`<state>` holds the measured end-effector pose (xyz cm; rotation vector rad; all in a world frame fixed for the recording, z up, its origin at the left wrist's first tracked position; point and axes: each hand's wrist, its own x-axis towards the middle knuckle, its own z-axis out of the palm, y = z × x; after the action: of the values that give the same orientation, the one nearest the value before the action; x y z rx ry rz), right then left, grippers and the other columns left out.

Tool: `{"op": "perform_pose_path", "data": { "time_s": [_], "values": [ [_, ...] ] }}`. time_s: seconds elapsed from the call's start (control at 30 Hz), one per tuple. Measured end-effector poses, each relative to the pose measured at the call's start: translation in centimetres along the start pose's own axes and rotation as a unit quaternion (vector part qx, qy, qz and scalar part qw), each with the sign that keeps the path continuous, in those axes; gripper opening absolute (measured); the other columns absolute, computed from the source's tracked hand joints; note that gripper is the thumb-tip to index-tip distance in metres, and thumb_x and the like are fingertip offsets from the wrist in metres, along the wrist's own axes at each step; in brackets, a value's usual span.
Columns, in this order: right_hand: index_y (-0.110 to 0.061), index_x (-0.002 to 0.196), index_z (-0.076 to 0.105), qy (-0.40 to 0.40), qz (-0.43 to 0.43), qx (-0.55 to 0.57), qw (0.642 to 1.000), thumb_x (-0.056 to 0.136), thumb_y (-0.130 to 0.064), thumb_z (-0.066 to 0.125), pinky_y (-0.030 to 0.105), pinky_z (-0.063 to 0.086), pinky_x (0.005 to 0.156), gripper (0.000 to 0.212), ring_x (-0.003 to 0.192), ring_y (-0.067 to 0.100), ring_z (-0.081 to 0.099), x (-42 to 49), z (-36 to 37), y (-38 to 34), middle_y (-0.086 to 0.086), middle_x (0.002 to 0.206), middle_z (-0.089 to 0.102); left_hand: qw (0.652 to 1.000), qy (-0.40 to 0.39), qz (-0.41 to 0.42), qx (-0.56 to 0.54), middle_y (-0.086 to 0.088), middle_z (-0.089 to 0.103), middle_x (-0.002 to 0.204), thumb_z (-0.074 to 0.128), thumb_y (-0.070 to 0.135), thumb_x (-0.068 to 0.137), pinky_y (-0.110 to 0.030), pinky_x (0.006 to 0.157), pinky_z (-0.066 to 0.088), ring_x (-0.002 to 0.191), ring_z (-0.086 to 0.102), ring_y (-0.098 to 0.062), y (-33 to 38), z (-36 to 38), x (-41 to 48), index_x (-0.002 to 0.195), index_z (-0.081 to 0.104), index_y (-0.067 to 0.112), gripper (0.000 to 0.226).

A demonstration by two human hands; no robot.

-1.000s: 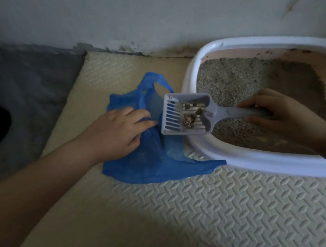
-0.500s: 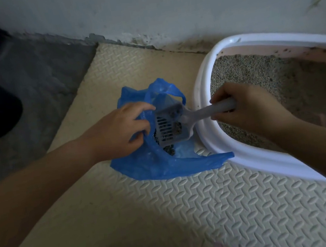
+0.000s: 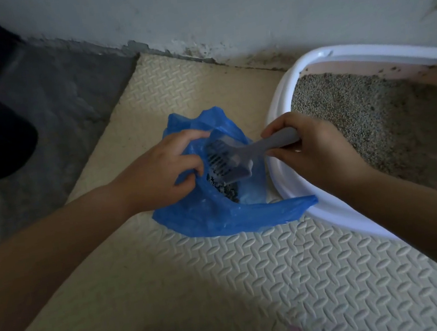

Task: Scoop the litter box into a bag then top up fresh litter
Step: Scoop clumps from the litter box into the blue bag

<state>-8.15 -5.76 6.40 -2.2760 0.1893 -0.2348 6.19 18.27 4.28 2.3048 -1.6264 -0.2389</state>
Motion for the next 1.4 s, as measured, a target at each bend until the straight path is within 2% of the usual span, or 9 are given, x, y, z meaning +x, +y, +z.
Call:
{"op": "perform_pose_path", "data": {
  "time_s": [0.3, 0.43, 0.6, 0.77, 0.93, 1.03, 1.2, 1.33, 1.4],
  "values": [
    [-0.023, 0.09, 0.064, 0.005, 0.024, 0.01, 1.0, 0.077, -0.004, 0.074, -0.002, 0.035, 0.061, 0.025, 0.069, -0.016, 0.057, -1.0, -0.4, 0.2, -0.023, 0.073, 0.06, 1.0, 0.003, -0.005, -0.003, 0.002, 0.034, 0.147, 0.044, 0.034, 0.087, -0.042, 0.096, 0.046, 0.127, 0.043, -0.019, 0.3, -0.2, 0.4, 0.086, 0.063, 0.024, 0.022],
    [-0.032, 0.087, 0.061, 0.026, 0.065, 0.043, 0.997, 0.076, -0.01, 0.076, 0.005, 0.039, 0.059, 0.028, 0.062, -0.007, 0.059, -1.3, -0.8, 1.0, -0.025, 0.067, 0.063, 1.0, 0.007, -0.006, 0.002, 0.002, 0.034, 0.147, 0.043, 0.035, 0.086, -0.039, 0.096, 0.045, 0.127, 0.041, -0.017, 0.4, 0.0, 0.4, 0.086, 0.063, 0.024, 0.023],
    [-0.024, 0.089, 0.066, 0.052, 0.114, 0.119, 0.985, 0.074, -0.007, 0.078, 0.019, 0.052, 0.065, 0.026, 0.07, 0.006, 0.065, -2.8, -3.4, 2.2, -0.005, 0.079, 0.07, 1.0, 0.02, 0.002, 0.015, 0.003, 0.036, 0.146, 0.041, 0.035, 0.086, -0.028, 0.092, 0.038, 0.124, 0.042, -0.014, 0.8, 0.2, 0.7, 0.088, 0.065, 0.024, 0.026],
    [-0.02, 0.084, 0.068, 0.085, 0.193, 0.31, 0.927, 0.058, -0.018, 0.079, 0.018, 0.054, 0.068, 0.028, 0.076, 0.013, 0.07, -6.3, -7.8, 5.3, 0.004, 0.08, 0.072, 0.998, 0.032, 0.004, 0.056, 0.001, 0.036, 0.147, 0.046, 0.026, 0.087, -0.031, 0.093, 0.042, 0.124, 0.045, -0.016, 1.5, 0.6, 1.7, 0.099, 0.065, 0.023, 0.022],
    [-0.011, 0.099, 0.063, 0.168, 0.277, 0.347, 0.88, 0.083, 0.0, 0.061, 0.017, 0.055, 0.059, 0.02, 0.066, 0.008, 0.069, -9.6, -10.9, 8.8, 0.0, 0.069, 0.071, 0.995, 0.052, 0.03, 0.078, -0.002, 0.04, 0.144, 0.049, 0.018, 0.084, -0.035, 0.097, 0.043, 0.123, 0.048, -0.018, 4.4, 1.8, 4.3, 0.118, 0.059, 0.018, 0.034],
    [-0.014, 0.1, 0.065, 0.204, 0.29, 0.341, 0.87, 0.074, -0.012, 0.07, 0.017, 0.055, 0.059, 0.027, 0.067, 0.008, 0.069, -11.2, -13.1, 10.9, 0.0, 0.069, 0.071, 0.996, 0.021, 0.048, 0.066, -0.003, 0.043, 0.141, 0.044, 0.026, 0.085, -0.033, 0.096, 0.043, 0.119, 0.049, -0.017, 6.5, 3.4, 6.7, 0.121, 0.058, 0.017, 0.04],
    [-0.019, 0.088, 0.07, 0.25, 0.279, 0.309, 0.874, 0.041, -0.042, 0.088, 0.025, 0.056, 0.079, 0.055, 0.082, 0.016, 0.069, -13.1, -17.3, 14.0, 0.002, 0.076, 0.072, 0.994, -0.027, 0.075, 0.075, -0.004, 0.047, 0.14, 0.039, 0.036, 0.09, -0.03, 0.097, 0.038, 0.121, 0.05, -0.019, 9.3, 6.0, 10.1, 0.123, 0.058, 0.018, 0.043],
    [-0.022, 0.083, 0.071, 0.276, 0.27, 0.267, 0.883, 0.037, -0.053, 0.088, 0.043, 0.052, 0.091, 0.058, 0.094, 0.029, 0.066, -13.8, -19.5, 16.4, 0.004, 0.078, 0.07, 0.993, -0.036, 0.08, 0.079, 0.001, 0.049, 0.136, 0.036, 0.042, 0.093, -0.034, 0.109, 0.025, 0.124, 0.045, -0.016, 10.8, 8.4, 11.5, 0.123, 0.057, 0.021, 0.042],
    [-0.025, 0.079, 0.071, 0.272, 0.273, 0.255, 0.887, 0.033, -0.057, 0.088, 0.038, 0.055, 0.086, 0.058, 0.085, 0.023, 0.069, -13.9, -20.4, 17.2, 0.002, 0.074, 0.071, 0.994, -0.023, 0.086, 0.062, 0.002, 0.053, 0.127, 0.036, 0.038, 0.095, -0.033, 0.108, 0.024, 0.117, 0.048, -0.016, 11.5, 9.5, 11.9, 0.119, 0.059, 0.02, 0.038]
  ]
}}
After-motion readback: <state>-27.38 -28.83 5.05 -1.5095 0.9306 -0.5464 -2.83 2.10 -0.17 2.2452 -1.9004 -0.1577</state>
